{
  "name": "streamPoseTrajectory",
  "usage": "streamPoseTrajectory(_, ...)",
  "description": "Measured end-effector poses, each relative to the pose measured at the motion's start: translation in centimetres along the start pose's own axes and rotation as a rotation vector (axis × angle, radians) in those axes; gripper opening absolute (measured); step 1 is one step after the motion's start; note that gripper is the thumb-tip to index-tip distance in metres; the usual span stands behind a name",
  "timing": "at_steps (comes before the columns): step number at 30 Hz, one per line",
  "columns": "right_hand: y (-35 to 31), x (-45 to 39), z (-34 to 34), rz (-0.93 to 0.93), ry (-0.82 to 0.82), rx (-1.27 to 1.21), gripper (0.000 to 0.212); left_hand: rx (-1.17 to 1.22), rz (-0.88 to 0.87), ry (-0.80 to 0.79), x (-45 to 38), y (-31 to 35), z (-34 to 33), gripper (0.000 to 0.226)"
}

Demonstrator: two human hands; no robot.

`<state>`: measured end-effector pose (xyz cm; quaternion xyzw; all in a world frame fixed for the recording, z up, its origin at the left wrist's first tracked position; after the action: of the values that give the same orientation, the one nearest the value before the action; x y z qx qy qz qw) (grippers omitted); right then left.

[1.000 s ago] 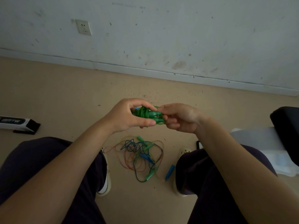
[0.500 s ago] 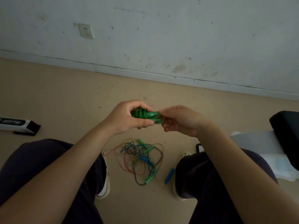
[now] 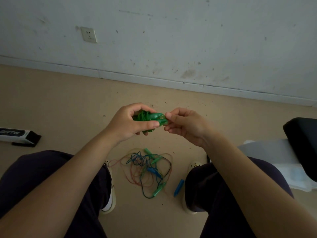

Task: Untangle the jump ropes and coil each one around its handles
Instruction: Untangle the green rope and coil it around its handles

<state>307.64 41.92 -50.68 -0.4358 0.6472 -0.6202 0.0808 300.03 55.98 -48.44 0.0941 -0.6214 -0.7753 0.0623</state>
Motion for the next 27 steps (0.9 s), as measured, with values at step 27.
streamPoseTrajectory(27,0.0,-0.2,-0.3,0.094,0.019,0.135,0.01,-0.074,-0.021,0.001,0.1,-0.1,-0.3,0.026)
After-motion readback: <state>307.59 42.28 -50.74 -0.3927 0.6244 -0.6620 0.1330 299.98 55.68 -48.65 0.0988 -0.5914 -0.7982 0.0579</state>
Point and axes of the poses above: each hand's wrist, its own x-axis away from the middle knuckle, its own z-axis out of the back of the hand, y = z × x, the point moved 9 cm from there along -x, towards the middle knuckle, and after that the axes turned 6 degrees about -z, right-handed, at the moved point
